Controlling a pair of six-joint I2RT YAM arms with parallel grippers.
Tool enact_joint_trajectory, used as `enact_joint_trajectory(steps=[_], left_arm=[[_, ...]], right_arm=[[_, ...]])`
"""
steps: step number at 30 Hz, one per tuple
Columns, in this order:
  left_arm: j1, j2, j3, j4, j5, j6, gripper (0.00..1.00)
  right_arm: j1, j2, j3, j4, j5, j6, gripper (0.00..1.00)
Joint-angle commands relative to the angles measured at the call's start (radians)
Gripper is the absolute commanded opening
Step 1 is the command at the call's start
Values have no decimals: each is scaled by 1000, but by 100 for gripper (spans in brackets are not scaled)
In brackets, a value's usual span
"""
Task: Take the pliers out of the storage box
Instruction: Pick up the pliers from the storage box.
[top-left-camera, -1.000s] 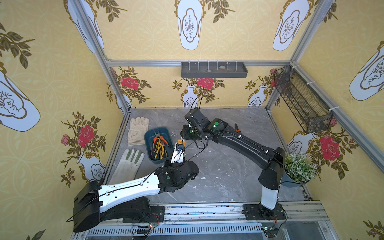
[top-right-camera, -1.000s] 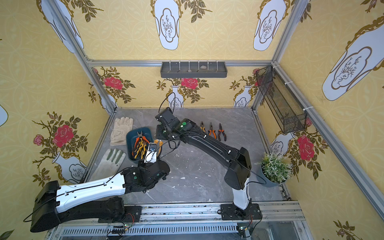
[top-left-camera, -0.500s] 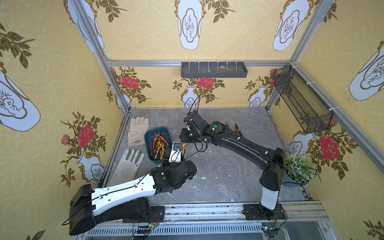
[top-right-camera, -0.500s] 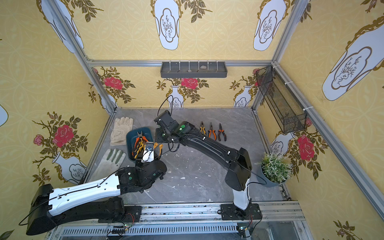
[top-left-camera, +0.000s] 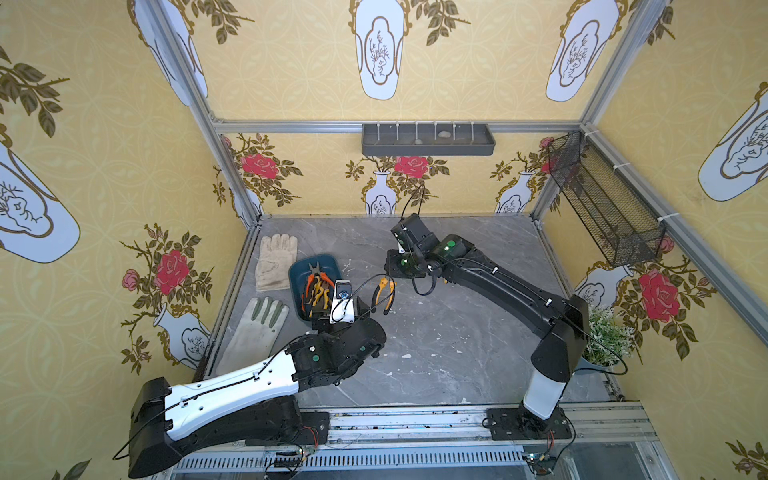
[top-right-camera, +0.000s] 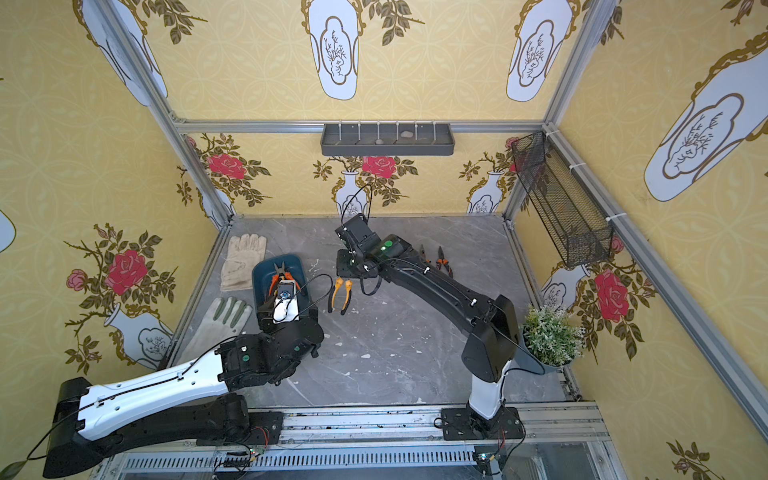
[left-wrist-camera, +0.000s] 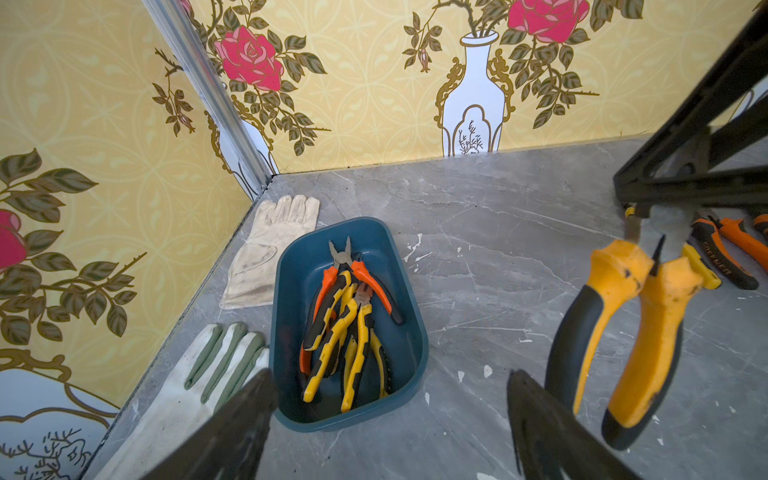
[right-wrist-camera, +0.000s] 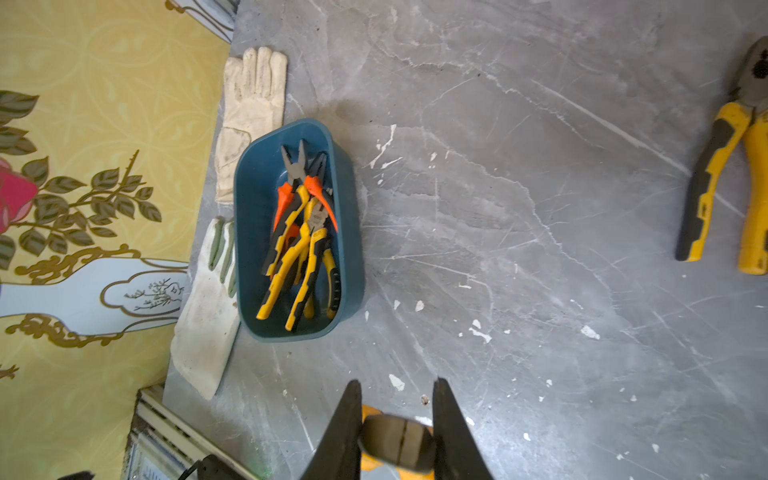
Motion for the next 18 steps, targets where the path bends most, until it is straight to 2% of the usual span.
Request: enact_joint_trajectory(steps=[1,5,10,14,15,18], left_arm=[[4,-22,-33,44,42,-46,90],[44,-24,-44,57,130,-70,92],[204,15,-28,42,405,-113,92],[228,39,4,4,449,-147,94],[229,41,16,-14,452,-160,100],[232,26,40,-57,460,-180,99]], right_arm=[[-37,14,6,0,38,-78,0],[-86,61,23,2,-9,-225,0],[-132,176,118,-62,30,-341,0],[-194,273,181,-68,26,-395,0],[-215,302,202,-74,8,-402,1],[-249,363,257,-86,5,-413,3]])
